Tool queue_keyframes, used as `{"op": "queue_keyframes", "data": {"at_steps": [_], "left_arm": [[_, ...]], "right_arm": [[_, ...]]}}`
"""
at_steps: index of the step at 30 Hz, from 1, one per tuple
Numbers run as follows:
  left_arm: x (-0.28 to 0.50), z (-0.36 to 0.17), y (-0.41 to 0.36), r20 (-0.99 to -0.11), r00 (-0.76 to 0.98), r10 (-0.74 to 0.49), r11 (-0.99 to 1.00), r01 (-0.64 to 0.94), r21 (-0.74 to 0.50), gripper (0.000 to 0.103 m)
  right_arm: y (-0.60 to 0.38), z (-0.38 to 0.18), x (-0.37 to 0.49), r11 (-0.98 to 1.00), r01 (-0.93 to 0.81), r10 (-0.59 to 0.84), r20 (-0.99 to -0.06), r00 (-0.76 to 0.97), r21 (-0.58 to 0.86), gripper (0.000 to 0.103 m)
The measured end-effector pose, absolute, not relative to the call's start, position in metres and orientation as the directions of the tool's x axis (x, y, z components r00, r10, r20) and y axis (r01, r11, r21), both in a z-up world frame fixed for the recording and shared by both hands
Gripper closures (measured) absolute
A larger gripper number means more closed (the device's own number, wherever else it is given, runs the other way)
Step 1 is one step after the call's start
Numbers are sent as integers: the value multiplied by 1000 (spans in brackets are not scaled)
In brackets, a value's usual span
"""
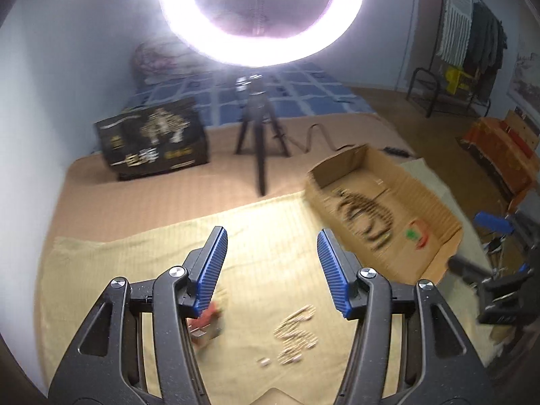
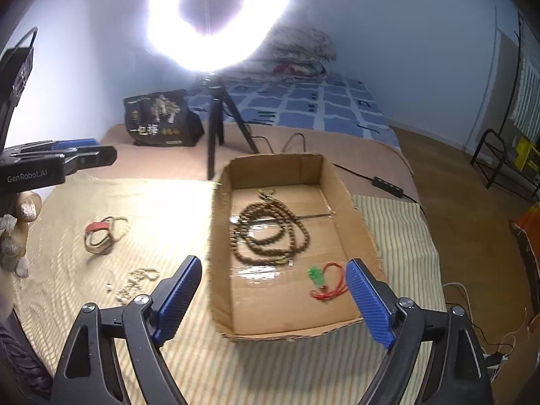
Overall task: Organize jewelry
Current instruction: 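Move the left tool to the red watch while the right tool reaches the pearl necklace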
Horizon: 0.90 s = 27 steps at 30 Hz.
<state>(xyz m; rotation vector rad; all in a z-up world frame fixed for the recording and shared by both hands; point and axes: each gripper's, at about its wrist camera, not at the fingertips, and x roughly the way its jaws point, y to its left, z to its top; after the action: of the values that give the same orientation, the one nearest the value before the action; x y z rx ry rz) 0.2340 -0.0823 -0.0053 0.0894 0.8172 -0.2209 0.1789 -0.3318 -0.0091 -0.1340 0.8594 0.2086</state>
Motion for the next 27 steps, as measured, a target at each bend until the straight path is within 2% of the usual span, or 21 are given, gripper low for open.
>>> {"op": "queue_keyframes", "data": {"at_steps": [5,10,15,20,22,27], "left_arm": [[217,-18,-36,-754,643,-134,986,164,-36,46],[209,-36,-3,-778,614,-133,990,117,-77,46],[210,-49,19,-793,585,-172,985,88,-149,46],[211,-65,31,-811,548,-207,978,84,-192,46],[213,-72,33,-820,530,-215,975,70,-210,46],[215,-88,30,-839,495,-225,973,75,-217,46]], "right_arm": [[-302,-10,169,951,-307,177,-762,623,-30,8],[-274,-18,167,933,-355,264,-777,572,56,8],[-254,-32,176,928,-337,319,-801,506,157,9],[-236,-48,189,925,-327,332,-828,451,193,9],[-230,-57,193,924,-324,336,-841,424,206,10],[-215,-80,202,919,-315,344,-872,348,237,20]]}}
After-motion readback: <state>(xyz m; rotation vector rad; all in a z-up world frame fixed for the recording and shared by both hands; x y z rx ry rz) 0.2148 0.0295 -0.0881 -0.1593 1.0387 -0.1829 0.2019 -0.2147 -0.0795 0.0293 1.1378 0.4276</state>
